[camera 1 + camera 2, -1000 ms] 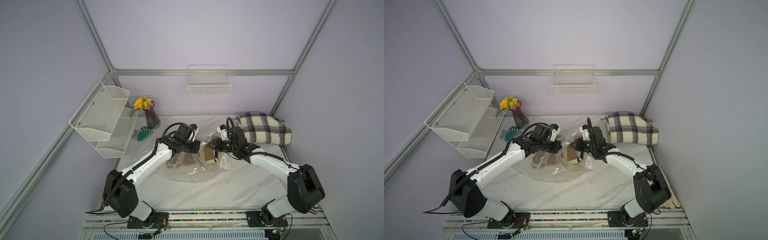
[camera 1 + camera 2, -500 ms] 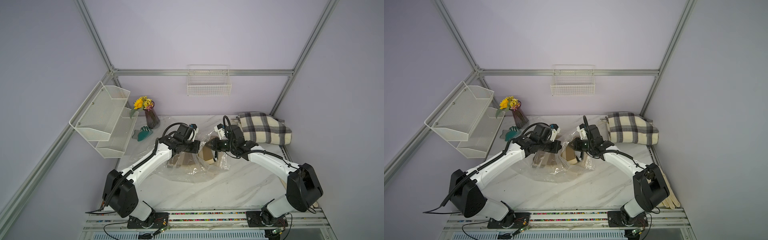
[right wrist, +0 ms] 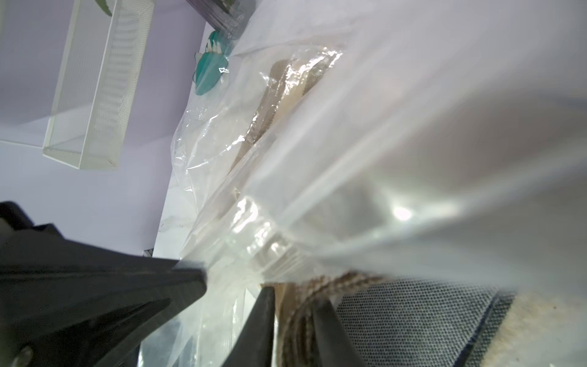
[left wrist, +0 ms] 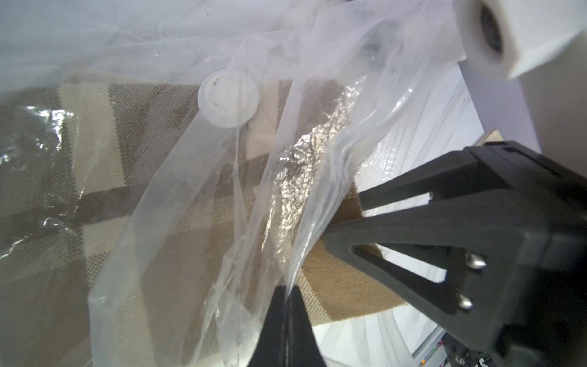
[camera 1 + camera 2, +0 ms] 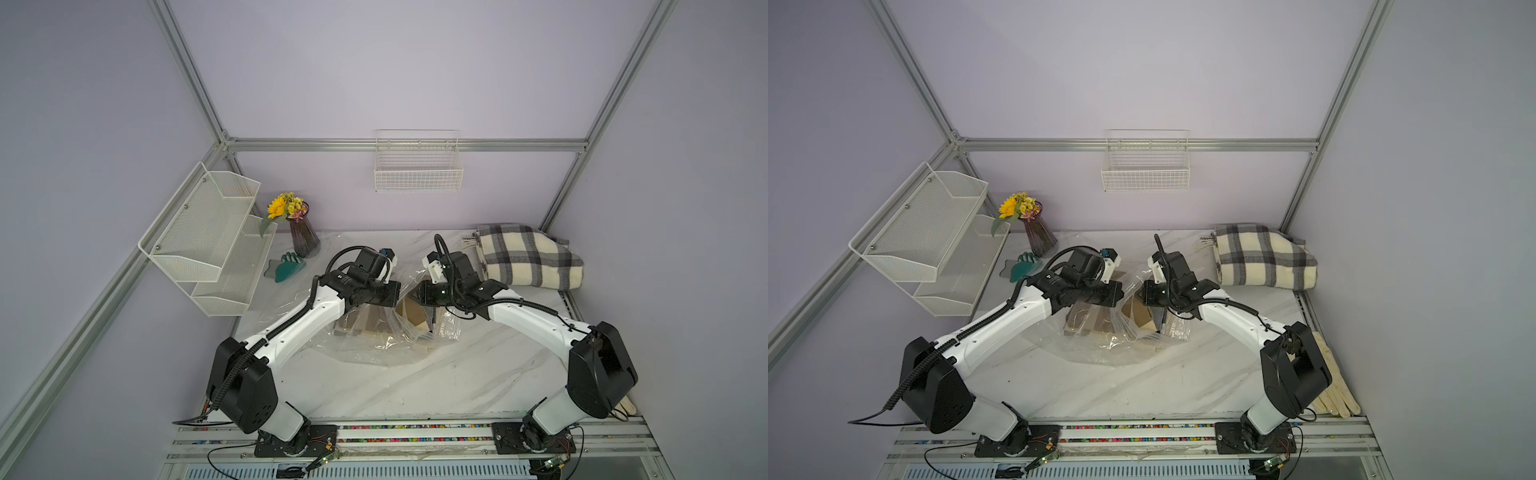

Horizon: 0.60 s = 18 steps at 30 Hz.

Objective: Take the scarf out of the vacuum bag
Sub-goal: Take out the scarf from the vacuum bag.

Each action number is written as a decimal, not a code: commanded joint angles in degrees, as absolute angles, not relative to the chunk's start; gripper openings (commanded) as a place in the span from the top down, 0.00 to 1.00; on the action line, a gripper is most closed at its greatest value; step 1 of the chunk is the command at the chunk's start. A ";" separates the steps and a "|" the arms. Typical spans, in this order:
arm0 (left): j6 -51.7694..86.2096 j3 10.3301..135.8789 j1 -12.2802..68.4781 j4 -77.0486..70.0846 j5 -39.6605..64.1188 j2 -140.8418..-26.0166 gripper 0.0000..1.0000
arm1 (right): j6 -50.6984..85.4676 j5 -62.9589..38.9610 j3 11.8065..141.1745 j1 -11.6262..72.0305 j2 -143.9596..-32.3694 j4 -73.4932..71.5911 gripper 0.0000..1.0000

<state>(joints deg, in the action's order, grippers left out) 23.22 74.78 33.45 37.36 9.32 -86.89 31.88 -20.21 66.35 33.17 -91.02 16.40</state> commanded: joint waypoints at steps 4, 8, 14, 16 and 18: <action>22.96 76.73 33.66 35.50 8.83 -86.65 1.00 | 31.97 -19.18 65.89 33.57 -91.26 15.72 1.00; 23.24 77.00 33.62 35.49 8.36 -87.19 1.00 | 32.08 -18.64 63.93 33.57 -88.95 14.68 1.00; 24.07 78.87 33.48 36.74 6.43 -88.92 1.00 | 30.14 -15.95 62.32 32.86 -84.53 15.12 1.00; 24.46 79.61 33.32 38.03 4.68 -89.52 1.00 | 29.26 -16.12 62.36 32.15 -83.18 15.18 1.00; 25.07 79.97 32.98 38.86 3.45 -90.02 1.00 | 28.32 -16.48 62.48 31.50 -81.88 15.30 1.00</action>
<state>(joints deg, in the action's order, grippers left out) 23.68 77.80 33.39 38.89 6.48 -89.97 30.63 -16.86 62.39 32.21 -85.08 16.19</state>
